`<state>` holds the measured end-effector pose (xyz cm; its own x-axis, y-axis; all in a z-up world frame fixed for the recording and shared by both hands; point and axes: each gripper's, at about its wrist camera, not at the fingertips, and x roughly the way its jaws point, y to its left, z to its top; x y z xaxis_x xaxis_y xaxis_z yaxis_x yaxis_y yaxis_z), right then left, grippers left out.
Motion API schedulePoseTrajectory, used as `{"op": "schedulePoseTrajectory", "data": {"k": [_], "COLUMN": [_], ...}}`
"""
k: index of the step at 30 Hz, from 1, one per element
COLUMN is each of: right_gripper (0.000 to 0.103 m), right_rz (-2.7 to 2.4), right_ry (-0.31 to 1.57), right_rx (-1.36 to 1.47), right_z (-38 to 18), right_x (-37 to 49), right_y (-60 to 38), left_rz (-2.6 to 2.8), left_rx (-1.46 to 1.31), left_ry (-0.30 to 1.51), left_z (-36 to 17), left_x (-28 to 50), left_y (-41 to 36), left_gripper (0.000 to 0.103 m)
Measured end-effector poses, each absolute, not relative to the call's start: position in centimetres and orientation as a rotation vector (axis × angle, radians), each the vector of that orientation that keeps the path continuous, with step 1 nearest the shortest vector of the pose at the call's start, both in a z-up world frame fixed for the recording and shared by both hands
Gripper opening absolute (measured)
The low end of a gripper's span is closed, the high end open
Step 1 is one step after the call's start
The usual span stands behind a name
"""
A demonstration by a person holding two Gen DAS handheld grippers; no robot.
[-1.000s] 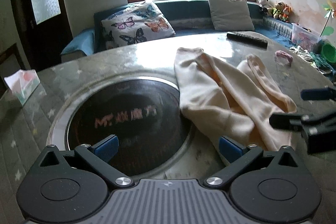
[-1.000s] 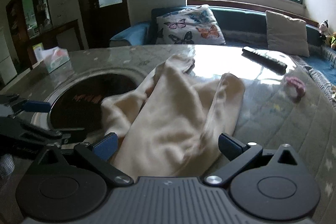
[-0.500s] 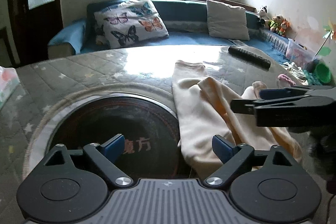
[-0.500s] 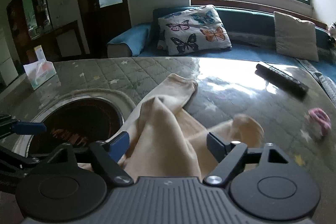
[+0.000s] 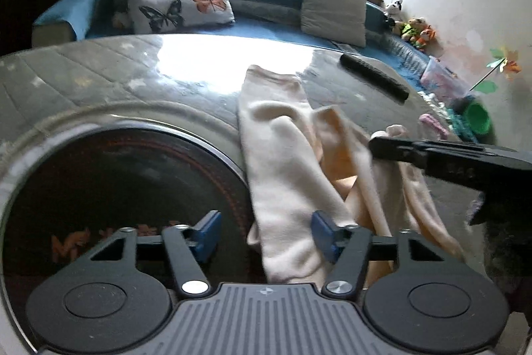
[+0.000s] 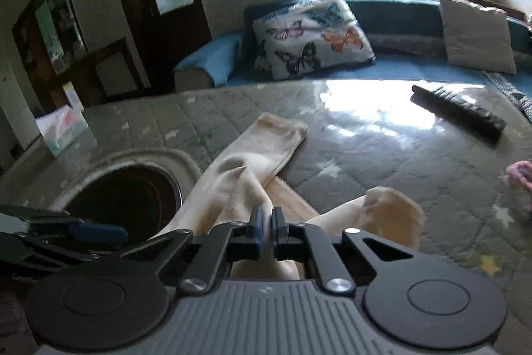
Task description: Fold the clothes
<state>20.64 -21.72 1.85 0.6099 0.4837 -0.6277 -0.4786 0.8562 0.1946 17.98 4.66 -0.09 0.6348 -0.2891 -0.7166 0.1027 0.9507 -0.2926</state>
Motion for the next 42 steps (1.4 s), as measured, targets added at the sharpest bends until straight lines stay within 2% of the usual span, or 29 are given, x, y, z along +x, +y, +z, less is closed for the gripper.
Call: {"op": "schedulePoseTrajectory", "data": {"k": [1,2,3,4,5,9,21,28,34,37,39,42], "right_gripper": [0.004,0.004,0.004,0.004,0.004,0.004,0.004,0.004,0.007,0.011,0.017,0.025], "right_rz": [0.552,0.546,0.537,0.529,0.521,0.480,0.237,0.066,-0.013,0.018,0.070,0.159], "right_ry": [0.715,0.701,0.686,0.671,0.655,0.602,0.501,0.575,0.625,0.601,0.603,0.630], "right_rx": [0.011,0.016,0.021,0.026,0.031,0.052,0.163,0.229,0.197,0.179,0.159,0.135], "right_z": [2.2,2.6,3.1,3.6,4.0,5.6,8.1,6.3,5.1,5.7,5.8,5.2], "right_x": [20.3,20.0,19.5,19.1,18.7,16.6,7.2,2.2,1.4,2.0,3.2,5.5], "right_y": [-22.2,-22.6,-23.2,-23.7,-24.2,-26.7,-38.8,-44.3,-45.3,-44.6,-43.3,-40.7], "left_rz": [-0.240,-0.253,-0.261,-0.266,-0.272,-0.252,-0.121,-0.117,-0.112,-0.107,-0.110,-0.130], "left_rx": [-0.249,-0.260,-0.262,-0.260,-0.255,-0.259,-0.298,-0.278,-0.204,-0.167,-0.132,-0.084], "left_ry": [0.857,0.856,0.852,0.845,0.837,0.811,0.748,0.794,0.801,0.759,0.742,0.729], "left_z": [-0.1,0.0,0.1,0.3,0.5,1.0,3.6,3.8,4.4,5.2,5.5,5.3], "left_x": [17.9,17.9,17.7,17.5,17.2,16.1,7.4,0.0,-0.3,1.0,2.5,5.8], "left_y": [4.7,4.7,4.7,4.6,4.5,5.0,8.9,9.0,8.6,8.3,7.6,6.3], "left_gripper": [0.042,0.028,0.020,0.017,0.009,0.002,0.001,0.002,0.005,0.016,0.026,0.034]}}
